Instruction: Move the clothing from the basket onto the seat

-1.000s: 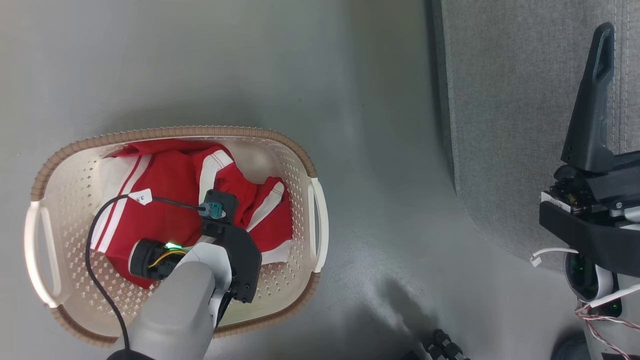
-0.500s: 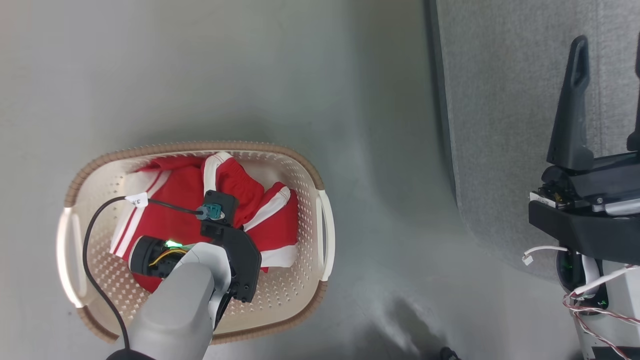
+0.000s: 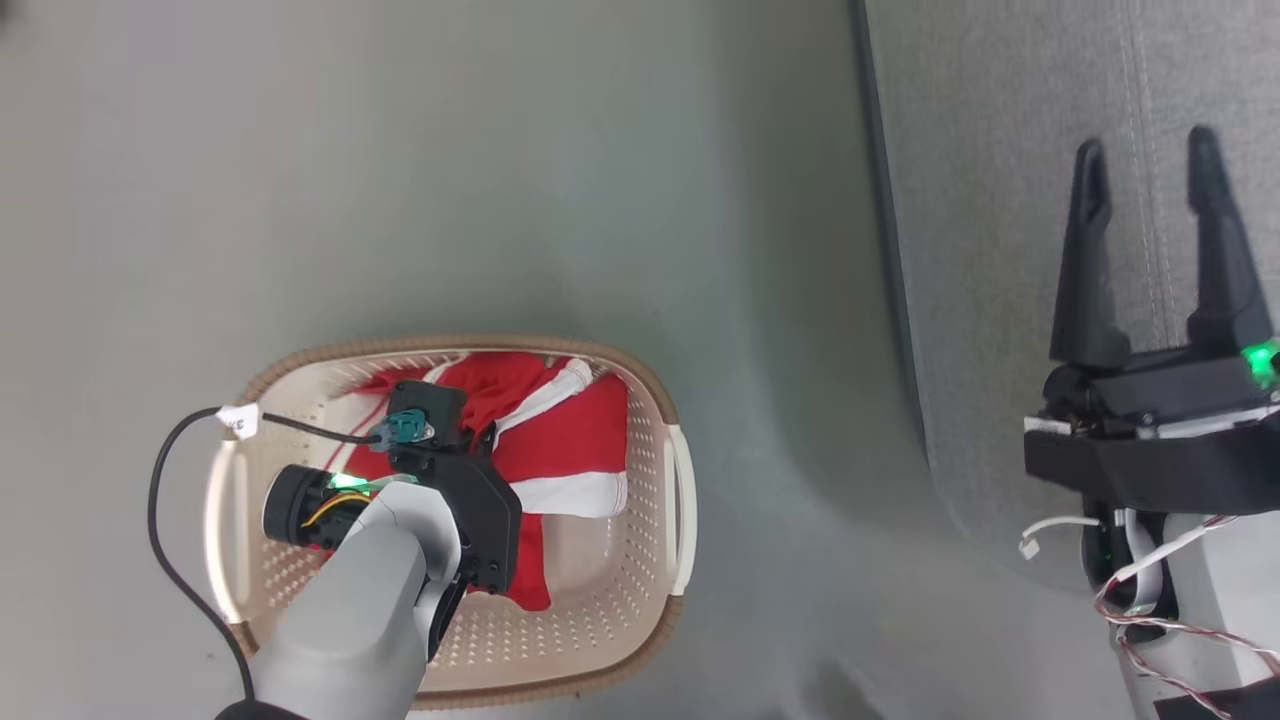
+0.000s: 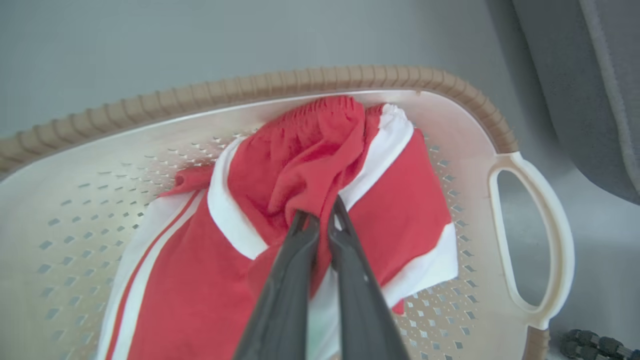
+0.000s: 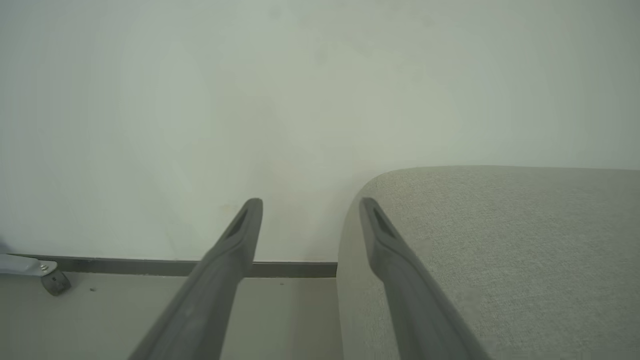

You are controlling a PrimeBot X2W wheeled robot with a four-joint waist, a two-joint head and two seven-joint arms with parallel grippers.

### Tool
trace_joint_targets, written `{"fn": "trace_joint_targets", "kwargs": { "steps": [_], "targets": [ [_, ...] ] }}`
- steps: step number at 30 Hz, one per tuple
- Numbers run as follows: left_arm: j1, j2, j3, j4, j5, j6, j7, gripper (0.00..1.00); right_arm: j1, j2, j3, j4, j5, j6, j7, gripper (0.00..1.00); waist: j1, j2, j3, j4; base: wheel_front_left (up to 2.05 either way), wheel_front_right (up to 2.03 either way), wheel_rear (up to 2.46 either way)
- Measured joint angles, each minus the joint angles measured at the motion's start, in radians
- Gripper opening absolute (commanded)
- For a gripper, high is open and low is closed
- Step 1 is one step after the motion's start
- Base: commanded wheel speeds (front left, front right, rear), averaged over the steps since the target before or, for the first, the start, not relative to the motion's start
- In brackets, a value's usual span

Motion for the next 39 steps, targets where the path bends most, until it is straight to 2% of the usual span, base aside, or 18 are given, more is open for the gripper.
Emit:
{"fn": "trace_joint_targets", "kwargs": {
  "steps": [14,28,39],
  "targets": [
    [0.049,-0.001,0.029,-0.021,-0.013,-0.027,-0.183,0.00,0.073,0.000,-0.015,0.140,0.035,0.026,0.000,1.00,-0.0001,0.0000,-0.163,0.071,0.00,0.00,0.00],
    [0.119,0.023,0.051,-0.107,-0.014,-0.035,-0.215,0.00,0.165,0.002,0.004,0.257,0.056,0.053,0.000,1.00,-0.0002,-0.0001,-0.340,0.118,0.00,0.00,0.00],
    [0.174,0.045,0.093,-0.277,-0.014,-0.023,-0.220,0.00,0.228,0.011,0.034,0.309,0.056,0.079,0.000,1.00,-0.0001,-0.0001,-0.470,0.139,0.00,0.00,0.00]
  ]
}}
